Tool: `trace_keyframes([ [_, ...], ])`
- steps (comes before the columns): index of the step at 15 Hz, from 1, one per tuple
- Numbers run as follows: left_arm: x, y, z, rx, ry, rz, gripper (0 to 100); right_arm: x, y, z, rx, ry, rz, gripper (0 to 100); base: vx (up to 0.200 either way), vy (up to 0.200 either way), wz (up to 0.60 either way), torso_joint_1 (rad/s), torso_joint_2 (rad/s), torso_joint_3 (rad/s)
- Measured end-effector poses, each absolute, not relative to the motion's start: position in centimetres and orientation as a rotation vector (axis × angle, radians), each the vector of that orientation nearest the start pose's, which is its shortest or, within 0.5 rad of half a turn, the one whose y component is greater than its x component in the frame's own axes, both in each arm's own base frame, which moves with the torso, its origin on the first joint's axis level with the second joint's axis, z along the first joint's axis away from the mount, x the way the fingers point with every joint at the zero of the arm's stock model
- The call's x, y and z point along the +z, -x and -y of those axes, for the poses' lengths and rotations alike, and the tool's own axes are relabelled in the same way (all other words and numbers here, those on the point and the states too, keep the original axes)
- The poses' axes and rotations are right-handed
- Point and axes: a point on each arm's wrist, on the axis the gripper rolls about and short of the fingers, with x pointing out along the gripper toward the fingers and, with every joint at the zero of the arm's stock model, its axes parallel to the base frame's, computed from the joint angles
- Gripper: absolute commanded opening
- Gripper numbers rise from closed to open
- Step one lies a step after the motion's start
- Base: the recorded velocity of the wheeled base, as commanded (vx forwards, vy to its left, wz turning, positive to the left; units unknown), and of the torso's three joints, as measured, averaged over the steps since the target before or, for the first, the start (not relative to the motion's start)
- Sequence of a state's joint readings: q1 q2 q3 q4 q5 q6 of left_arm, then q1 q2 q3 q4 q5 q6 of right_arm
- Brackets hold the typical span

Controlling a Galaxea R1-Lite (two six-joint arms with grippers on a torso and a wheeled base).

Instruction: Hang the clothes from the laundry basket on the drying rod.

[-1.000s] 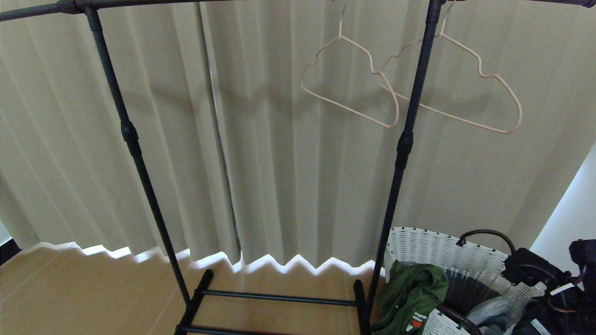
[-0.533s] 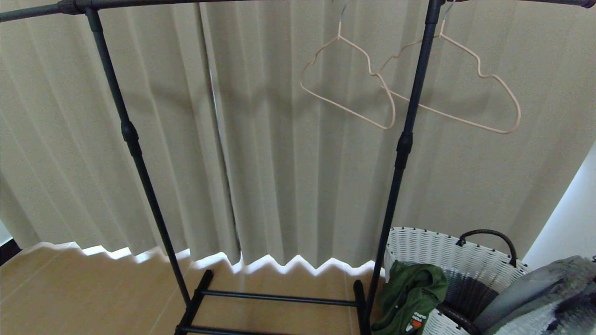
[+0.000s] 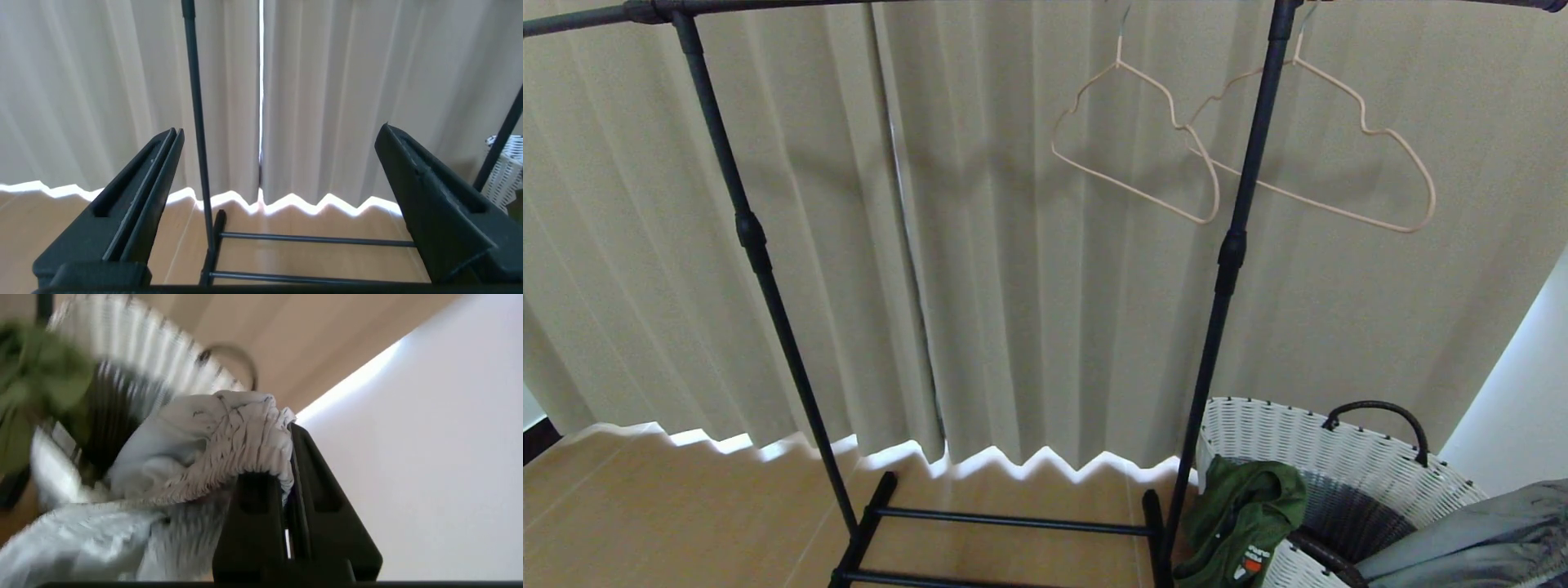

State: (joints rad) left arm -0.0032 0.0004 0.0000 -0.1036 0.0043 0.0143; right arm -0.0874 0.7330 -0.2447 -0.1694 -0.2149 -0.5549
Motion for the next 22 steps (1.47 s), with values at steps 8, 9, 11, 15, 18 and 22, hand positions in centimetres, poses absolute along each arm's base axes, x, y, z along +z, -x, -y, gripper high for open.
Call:
trace_keyframes([
  [8, 8.6, 2.3, 0.0, -0.005, -0.018, 0.104, 100, 15.5, -5.9, 1.0, -0.203, 0.568, -0.379, 0, -0.075, 0.000, 0.00, 0.000, 0.00, 0.001],
  [9, 8.6, 2.3, 0.0, -0.005, -0.018, 0.104, 100, 15.5, -5.9, 1.0, -0.202, 0.568, -0.379, 0, 0.000, 0.000, 0.00, 0.000, 0.00, 0.000],
  [11, 8.6, 2.3, 0.0, -0.005, -0.018, 0.104, 100, 15.5, -6.0, 1.0, -0.201, 0.568, -0.380, 0, 0.000, 0.100, 0.00, 0.001, 0.01, 0.001],
  [15, 8.6, 2.3, 0.0, -0.003, -0.015, 0.104, 100, 15.5, -6.0, 1.0, -0.200, 0.570, -0.384, 0, 0.000, 0.200, 0.00, 0.004, 0.00, 0.001],
  [18, 8.6, 2.3, 0.0, -0.005, -0.016, 0.104, 100, 15.5, -6.0, 1.0, -0.199, 0.569, -0.382, 0, 0.000, 0.200, 0.00, 0.002, 0.01, 0.005],
  [22, 8.6, 2.3, 0.0, -0.006, -0.017, 0.103, 100, 16.5, -6.4, 1.0, -0.200, 0.570, -0.356, 0, 0.000, 0.150, 0.00, 0.001, 0.00, 0.001],
])
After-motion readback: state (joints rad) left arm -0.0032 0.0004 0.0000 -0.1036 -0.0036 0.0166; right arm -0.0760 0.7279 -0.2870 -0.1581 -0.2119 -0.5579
